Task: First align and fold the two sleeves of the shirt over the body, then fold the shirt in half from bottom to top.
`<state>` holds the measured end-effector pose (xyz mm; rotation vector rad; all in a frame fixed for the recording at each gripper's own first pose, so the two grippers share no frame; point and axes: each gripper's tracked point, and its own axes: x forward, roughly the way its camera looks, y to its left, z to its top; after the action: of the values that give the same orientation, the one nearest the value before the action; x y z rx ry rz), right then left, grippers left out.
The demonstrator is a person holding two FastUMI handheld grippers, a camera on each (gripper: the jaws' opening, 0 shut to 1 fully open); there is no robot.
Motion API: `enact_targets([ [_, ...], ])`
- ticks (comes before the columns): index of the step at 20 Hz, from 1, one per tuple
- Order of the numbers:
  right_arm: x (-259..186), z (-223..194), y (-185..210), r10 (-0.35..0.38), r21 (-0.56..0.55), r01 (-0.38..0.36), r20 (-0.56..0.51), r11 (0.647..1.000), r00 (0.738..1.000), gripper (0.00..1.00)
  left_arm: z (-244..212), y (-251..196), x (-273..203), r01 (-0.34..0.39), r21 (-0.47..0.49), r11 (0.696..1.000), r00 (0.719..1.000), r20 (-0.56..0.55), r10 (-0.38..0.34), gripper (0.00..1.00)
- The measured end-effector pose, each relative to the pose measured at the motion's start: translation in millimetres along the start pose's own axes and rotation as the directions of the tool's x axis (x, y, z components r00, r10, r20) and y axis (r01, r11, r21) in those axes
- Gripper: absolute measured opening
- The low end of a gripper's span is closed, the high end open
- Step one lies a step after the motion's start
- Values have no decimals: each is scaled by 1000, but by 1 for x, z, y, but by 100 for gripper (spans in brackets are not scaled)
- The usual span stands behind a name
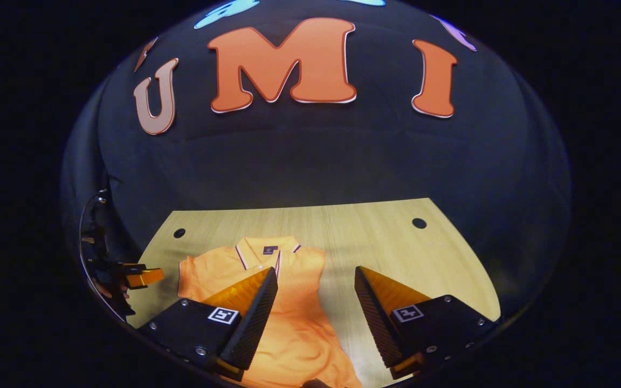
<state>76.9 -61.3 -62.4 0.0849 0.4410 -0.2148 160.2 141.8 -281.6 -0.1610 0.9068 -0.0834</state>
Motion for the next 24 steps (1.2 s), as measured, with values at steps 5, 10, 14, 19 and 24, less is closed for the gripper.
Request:
enact_targets([
  [5,-59,0,-42,-123,-5,124,89,992,988,92,-13,-2,53,-59,21,998,979,-193,62,98],
  [10,-97,10,-63,-182,-11,186,144,983,973,93,-19,1,75,-108,3,994,953,-284,105,98],
  [14,-116,30,-72,-183,13,184,195,983,964,93,-21,9,89,-149,-4,989,935,-326,139,98],
  [19,-133,40,-95,-202,48,196,204,979,958,93,-27,4,100,-157,-21,987,924,-356,139,77],
  [24,-146,37,-112,-228,38,225,211,974,950,93,-21,-10,97,-66,14,998,943,-325,67,6],
])
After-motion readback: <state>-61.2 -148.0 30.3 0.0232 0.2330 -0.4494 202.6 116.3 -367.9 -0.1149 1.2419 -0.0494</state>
